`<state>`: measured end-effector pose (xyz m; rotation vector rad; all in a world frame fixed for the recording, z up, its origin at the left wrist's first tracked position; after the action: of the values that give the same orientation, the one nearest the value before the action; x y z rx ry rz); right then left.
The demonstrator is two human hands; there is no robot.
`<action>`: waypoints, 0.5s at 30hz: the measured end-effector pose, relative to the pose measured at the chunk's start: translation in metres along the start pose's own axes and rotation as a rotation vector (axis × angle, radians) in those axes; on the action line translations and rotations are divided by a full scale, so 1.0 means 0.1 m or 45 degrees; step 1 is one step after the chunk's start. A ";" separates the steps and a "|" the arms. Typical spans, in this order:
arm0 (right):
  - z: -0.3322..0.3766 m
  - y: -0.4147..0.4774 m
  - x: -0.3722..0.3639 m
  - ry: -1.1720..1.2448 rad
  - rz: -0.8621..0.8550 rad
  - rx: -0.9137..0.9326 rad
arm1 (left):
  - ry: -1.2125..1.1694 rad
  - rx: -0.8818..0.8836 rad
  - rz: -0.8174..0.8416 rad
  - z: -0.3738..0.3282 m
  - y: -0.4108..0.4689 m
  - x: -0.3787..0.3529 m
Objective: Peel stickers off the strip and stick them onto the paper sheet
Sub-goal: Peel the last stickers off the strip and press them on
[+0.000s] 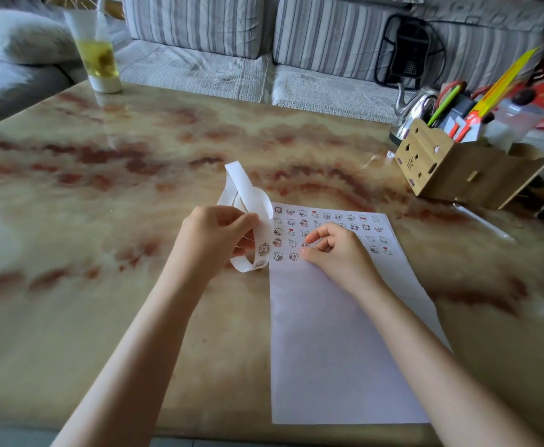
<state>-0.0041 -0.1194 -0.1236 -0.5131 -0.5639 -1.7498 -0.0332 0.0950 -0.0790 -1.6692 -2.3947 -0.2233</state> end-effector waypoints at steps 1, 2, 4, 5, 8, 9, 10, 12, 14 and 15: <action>0.00 0.00 0.00 0.014 0.003 -0.008 | -0.001 0.003 0.004 0.00 0.00 0.00; 0.00 0.00 0.00 0.028 0.007 -0.015 | -0.003 0.008 0.008 0.00 0.00 -0.01; 0.02 -0.01 -0.01 -0.001 0.006 -0.015 | -0.013 0.017 0.013 0.01 0.00 -0.01; 0.04 -0.02 -0.01 -0.052 -0.002 -0.003 | -0.020 0.021 0.017 0.01 0.00 -0.01; 0.09 -0.04 0.00 -0.164 -0.033 0.041 | -0.054 0.035 0.035 0.00 -0.01 -0.03; 0.09 -0.04 0.01 -0.179 -0.044 0.053 | -0.071 0.037 0.038 0.00 -0.01 -0.03; 0.09 -0.04 0.01 -0.184 -0.051 0.057 | -0.090 0.041 0.037 -0.01 -0.01 -0.03; 0.09 -0.04 0.02 -0.092 -0.044 0.045 | -0.139 0.066 0.036 0.00 -0.01 -0.03; 0.18 -0.07 0.06 0.094 -0.067 0.064 | -0.167 0.074 0.029 0.00 -0.01 -0.02; 0.28 -0.10 0.11 0.171 -0.097 0.114 | -0.174 0.061 0.021 -0.01 0.00 -0.02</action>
<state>-0.0154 -0.1087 -0.0962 -0.3126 -0.5701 -1.8072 -0.0328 0.0930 -0.0783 -1.7341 -2.4610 -0.0499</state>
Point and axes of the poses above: each hand's wrist, its own y-axis towards the middle knuckle, its own x-axis out of the back of the hand, z = x × y, the point moved 10 cm from there along y, towards the middle knuckle, and after that the axes turned 12 degrees about -z, right-handed, at the moved point
